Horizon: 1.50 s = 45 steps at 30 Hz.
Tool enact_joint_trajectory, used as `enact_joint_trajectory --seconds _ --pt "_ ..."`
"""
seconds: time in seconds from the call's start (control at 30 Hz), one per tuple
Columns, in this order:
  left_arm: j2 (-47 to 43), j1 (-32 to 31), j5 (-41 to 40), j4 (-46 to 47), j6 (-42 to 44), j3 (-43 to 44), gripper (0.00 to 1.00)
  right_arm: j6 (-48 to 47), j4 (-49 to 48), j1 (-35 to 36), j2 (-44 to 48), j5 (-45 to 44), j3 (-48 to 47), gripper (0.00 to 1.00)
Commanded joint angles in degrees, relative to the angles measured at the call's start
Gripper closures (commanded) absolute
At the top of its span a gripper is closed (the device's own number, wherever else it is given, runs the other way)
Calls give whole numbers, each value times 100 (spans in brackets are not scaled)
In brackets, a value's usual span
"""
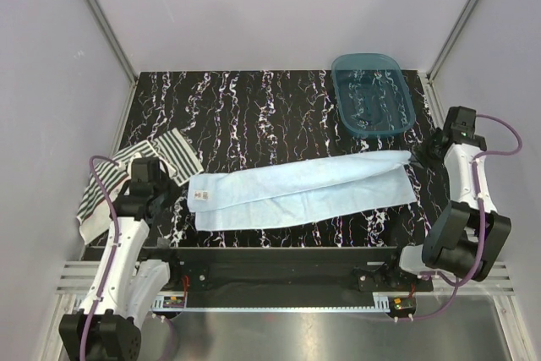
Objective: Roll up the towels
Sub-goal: Fold the towel
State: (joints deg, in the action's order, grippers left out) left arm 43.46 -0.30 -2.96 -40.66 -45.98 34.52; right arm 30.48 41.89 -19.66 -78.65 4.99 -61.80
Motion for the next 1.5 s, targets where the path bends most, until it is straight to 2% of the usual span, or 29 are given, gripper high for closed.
enact_joint_trajectory --seconds 0.0,0.13,0.23,0.27,0.3,0.47,0.57,0.83,1.1,1.3,1.37,1.4,1.43,1.47 --pt "-101 21 261 -73 141 169 100 107 -14 -292 105 88 124 100" --pt "-66 30 410 -135 159 151 100 116 -5 -354 95 107 273 100" --pt "-75 29 481 -21 115 37 85 142 -93 -363 219 -103 607 100" --pt "-57 21 498 32 106 2 72 186 -137 -363 219 -130 703 100" --pt "-22 29 507 85 106 -24 67 221 -233 -372 175 -182 852 100" --pt "364 21 569 463 194 -86 49 248 -523 -644 -255 -174 1047 97" --pt "636 29 463 656 273 -112 45 204 -682 -925 -589 -166 1003 97" --pt "1506 21 516 1175 317 -174 44 222 -1025 -1013 -1178 204 968 100" --pt "1156 -172 341 1227 72 -745 46 134 -1113 -1013 -1214 274 986 100" --pt "1498 -287 454 1737 1 -1149 47 160 -1148 -1013 -1310 415 907 100" --pt "1647 -331 437 1886 36 -1228 53 143 -1148 -1013 -1354 432 880 100" --pt "1674 -348 419 1913 45 -1255 53 151 -1157 -1013 -1363 424 880 100" --pt "1700 -357 367 1957 62 -1264 60 143 -1165 -1013 -1381 432 880 100" --pt "1735 -375 358 1975 71 -1255 62 142 -1192 -1022 -1390 450 889 100"
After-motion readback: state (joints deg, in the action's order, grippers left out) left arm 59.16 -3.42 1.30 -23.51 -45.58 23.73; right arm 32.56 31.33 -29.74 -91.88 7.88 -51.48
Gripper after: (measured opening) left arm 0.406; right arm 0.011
